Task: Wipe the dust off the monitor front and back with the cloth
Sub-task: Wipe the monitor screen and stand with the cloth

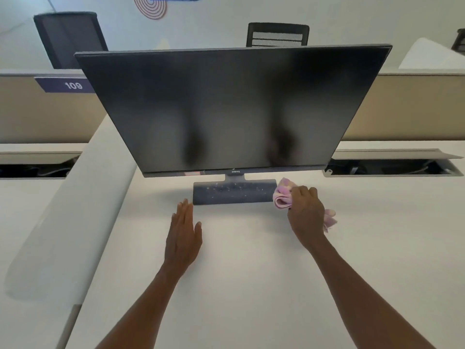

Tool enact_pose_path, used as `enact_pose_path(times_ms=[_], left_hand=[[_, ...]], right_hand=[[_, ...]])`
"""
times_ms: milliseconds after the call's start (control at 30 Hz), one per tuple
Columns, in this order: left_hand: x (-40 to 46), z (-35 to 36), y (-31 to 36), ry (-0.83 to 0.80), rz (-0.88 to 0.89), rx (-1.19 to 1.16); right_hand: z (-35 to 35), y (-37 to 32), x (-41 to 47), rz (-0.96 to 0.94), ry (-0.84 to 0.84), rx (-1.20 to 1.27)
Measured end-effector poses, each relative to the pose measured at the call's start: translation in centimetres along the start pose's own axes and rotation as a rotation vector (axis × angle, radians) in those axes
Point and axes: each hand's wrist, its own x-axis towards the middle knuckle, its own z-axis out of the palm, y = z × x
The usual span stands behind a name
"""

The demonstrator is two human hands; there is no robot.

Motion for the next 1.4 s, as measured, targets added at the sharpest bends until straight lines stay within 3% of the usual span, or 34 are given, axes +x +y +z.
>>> enact_pose_path(times_ms=[133, 267, 467, 667, 833, 900, 1000, 1067, 1133, 1400], left_hand=[[-1.2, 1.7, -1.9, -0.057, -0.033, 0.027], [-2.3, 2.7, -2.8, -0.013, -0.064, 0.026], [-2.2, 2.9, -2.8, 0.012, -0.085, 0.01], [-2.2, 3.1, -2.7, 0.033, -0.108, 0.011], [-2.2, 3.1, -2.6, 0.038, -0.1, 0.012], [-2.2, 3.1, -2.6, 0.042, -0.102, 0.009], [-2.2, 3.1, -2.6, 0.045, -0.105, 0.007], [-2.2, 3.1, -2.5, 0.046, -0.104, 0.009], [-2.2, 3.1, -2.5, 0.044, -0.1, 0.017], [-2.2, 3.2, -2.6, 0.041, -0.111, 0.016]], right_hand=[[1.1, -1.0, 1.0, 0.032, -0.107, -0.103], [2.3, -1.8, 1.9, 0.043, -0.18, -0.132], [3.7, -3.1, 4.4, 0.155, -0.22, 0.012], [5.7, -4.7, 4.2, 0.023, -0.238, 0.13], [5.8, -5.3, 1.3, -0.089, -0.388, 0.266], [5.3, -4.7, 0.2, -0.05, -0.312, 0.313], [5.0, -3.5, 0.0, 0.064, -0.058, 0.159], [5.1, -3.2, 1.3, 0.154, -0.064, 0.052], [4.9, -3.9, 3.0, 0.204, -0.173, -0.031], [5.8, -10.2, 2.2, -0.047, -0.309, 0.443]])
